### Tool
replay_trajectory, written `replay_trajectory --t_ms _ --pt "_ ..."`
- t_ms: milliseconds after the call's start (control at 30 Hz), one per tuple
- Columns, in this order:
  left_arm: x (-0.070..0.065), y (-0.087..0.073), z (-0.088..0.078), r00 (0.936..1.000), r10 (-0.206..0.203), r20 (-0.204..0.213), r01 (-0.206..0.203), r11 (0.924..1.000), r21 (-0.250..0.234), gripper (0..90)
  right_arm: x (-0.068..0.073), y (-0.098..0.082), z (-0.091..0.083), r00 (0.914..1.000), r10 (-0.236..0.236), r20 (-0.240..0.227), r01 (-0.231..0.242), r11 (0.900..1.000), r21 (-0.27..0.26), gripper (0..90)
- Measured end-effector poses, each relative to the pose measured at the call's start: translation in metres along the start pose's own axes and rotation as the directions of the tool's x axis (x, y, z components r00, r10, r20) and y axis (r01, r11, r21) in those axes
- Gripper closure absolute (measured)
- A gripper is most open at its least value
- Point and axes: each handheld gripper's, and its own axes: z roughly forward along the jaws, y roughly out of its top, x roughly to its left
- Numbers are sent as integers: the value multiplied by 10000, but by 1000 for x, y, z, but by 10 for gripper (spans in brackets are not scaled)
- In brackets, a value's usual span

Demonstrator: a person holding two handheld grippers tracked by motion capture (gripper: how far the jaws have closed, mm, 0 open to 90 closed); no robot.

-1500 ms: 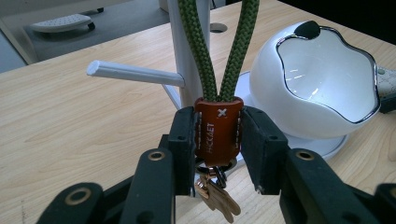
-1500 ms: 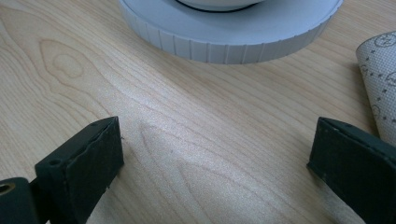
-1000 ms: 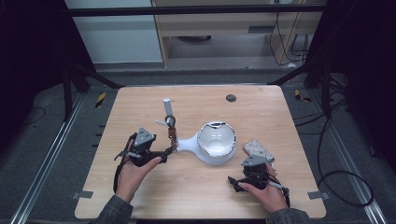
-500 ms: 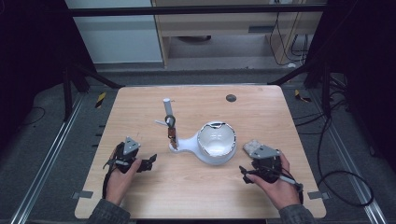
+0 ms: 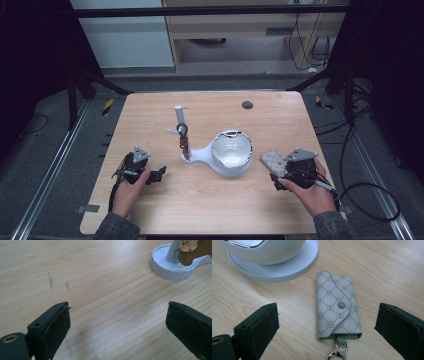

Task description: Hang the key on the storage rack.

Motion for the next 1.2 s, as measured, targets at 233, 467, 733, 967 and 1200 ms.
replay_trajectory --t_ms 233,467,733,967,1200 --pt "2 -4 2 10000 -53 -19 54 9998 201 50 2 -2 4 9998 -92 -191 95 9998 167 47" --pt "2 -3 3 10000 -64 53 63 9999 159 46 2 -5 9 9995 -94 -314 104 9995 314 53" --pt "2 -5 6 9997 -223 128 218 9991 372 40 1 -8 9 9975 82 -695 -39 9981 614 55" --pt "3 -6 12 9997 -224 124 217 9984 520 26 -4 -8 7 9956 360 -868 -290 9963 806 56" --pt "2 -6 13 9999 -112 120 105 9982 599 10 -14 -1 9 9937 509 -1000 -378 9909 1291 54"
